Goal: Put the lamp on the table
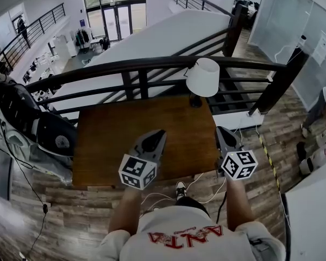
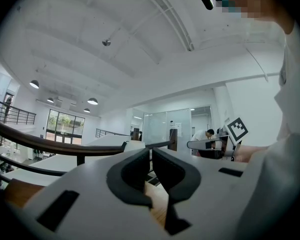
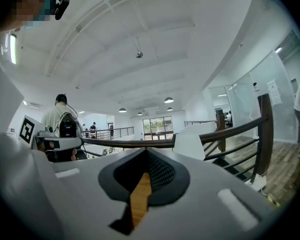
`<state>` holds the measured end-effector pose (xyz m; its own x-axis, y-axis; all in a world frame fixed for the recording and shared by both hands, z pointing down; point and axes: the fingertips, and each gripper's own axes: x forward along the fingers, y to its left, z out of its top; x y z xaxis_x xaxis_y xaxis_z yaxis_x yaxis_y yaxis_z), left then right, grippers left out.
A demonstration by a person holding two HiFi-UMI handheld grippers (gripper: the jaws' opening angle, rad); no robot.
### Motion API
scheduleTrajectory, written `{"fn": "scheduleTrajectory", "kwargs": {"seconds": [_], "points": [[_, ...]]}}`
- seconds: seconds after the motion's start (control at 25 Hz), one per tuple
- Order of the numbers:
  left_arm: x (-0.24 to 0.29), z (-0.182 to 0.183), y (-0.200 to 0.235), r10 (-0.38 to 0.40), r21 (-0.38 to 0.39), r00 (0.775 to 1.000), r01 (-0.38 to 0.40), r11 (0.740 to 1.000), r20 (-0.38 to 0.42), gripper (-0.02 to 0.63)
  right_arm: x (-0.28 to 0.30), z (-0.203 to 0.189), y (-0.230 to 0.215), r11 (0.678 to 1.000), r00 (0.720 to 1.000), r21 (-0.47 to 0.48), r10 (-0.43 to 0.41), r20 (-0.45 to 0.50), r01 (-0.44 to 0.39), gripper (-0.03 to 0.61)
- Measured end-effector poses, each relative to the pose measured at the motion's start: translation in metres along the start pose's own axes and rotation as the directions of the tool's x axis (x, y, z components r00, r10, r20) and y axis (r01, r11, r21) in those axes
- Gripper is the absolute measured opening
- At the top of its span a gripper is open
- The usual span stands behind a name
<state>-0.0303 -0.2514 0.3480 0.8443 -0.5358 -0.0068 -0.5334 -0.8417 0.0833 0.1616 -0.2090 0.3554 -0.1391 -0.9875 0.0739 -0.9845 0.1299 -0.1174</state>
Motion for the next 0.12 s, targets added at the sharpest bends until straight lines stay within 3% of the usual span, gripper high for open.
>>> {"fn": "scheduleTrajectory", "kwargs": {"seconds": [0.12], "points": [[-0.0072, -0.0003, -0.0016, -0.007, 0.0, 1.0, 0.007, 1.0, -0.002, 0.023, -0.0042, -0.0028, 0.0069, 1.0, 1.0, 0.0, -0.002, -0.002, 0.002, 0.002]]}}
